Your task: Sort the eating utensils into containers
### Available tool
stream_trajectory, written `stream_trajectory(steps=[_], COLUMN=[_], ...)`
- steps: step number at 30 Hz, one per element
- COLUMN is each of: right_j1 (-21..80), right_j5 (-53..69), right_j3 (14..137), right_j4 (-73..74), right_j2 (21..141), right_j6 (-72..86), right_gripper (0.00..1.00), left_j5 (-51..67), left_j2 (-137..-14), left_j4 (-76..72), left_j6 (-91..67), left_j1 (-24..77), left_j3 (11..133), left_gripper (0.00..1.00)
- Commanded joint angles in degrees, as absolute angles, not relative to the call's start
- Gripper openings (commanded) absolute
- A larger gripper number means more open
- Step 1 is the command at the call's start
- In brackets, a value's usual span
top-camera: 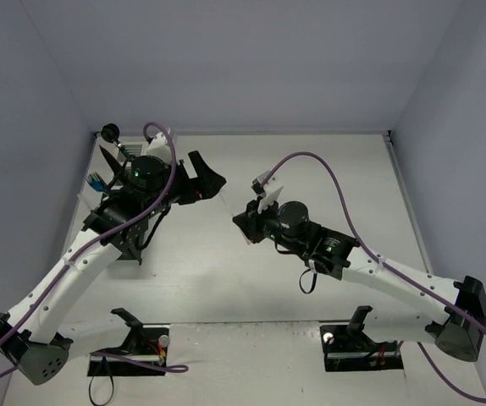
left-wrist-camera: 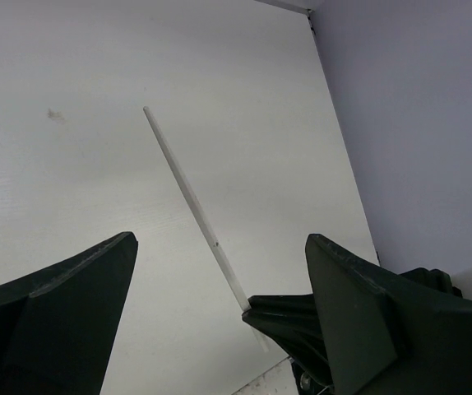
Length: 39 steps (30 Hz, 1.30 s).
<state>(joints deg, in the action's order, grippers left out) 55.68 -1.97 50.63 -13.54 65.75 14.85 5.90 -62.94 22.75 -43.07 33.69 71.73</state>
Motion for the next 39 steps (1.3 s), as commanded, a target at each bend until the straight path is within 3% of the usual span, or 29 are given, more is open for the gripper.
stream_trajectory(steps=[1, 7, 14, 16, 19, 23, 28, 39], right_j1=[56.29, 56.51, 56.60, 56.60, 56.51, 56.11, 54.47, 49.86], right_j5=[0.36, 1.63, 1.58, 1.41, 0.69, -2.11, -5.99, -2.88], right_j3=[51.11, 51.22, 51.07, 51.06, 50.84, 49.43, 46.66, 42.16], right_j4=[-19.60, -20.27, -20.67, -20.66, -20.65, -20.19, -18.49, -15.79], right_j2=[63.76, 63.56, 63.79, 63.72, 63.72, 62.54, 58.68, 54.09], right_j6=[14.50, 14.59, 14.68, 14.76, 14.64, 14.70, 14.75, 16.23], right_gripper=[0.00, 0.00, 0.03, 0.18, 0.53, 0.76, 0.84, 0.86], left_j5=[3.08, 1.71, -1.52, -3.46, -6.69, -18.00, -31.53, -27.01], left_j2=[-64.29, -66.62, -66.90, -65.78, -63.74, -60.25, -53.83, -50.08], left_j4=[17.80, 15.91, 13.96, 13.89, 16.21, 21.56, 27.28, 20.24], left_j6=[-43.37, -43.66, -43.82, -43.51, -41.58, -35.93, -27.15, -15.78], left_j1=[34.98, 37.42, 39.18, 39.20, 39.07, 38.42, 32.13, 4.92], left_j3=[75.19, 75.41, 74.71, 74.02, 73.61, 74.38, 73.44, 64.46], left_gripper=[0.78, 0.59, 0.00, 0.00, 0.00, 0.00, 0.00, 0.00])
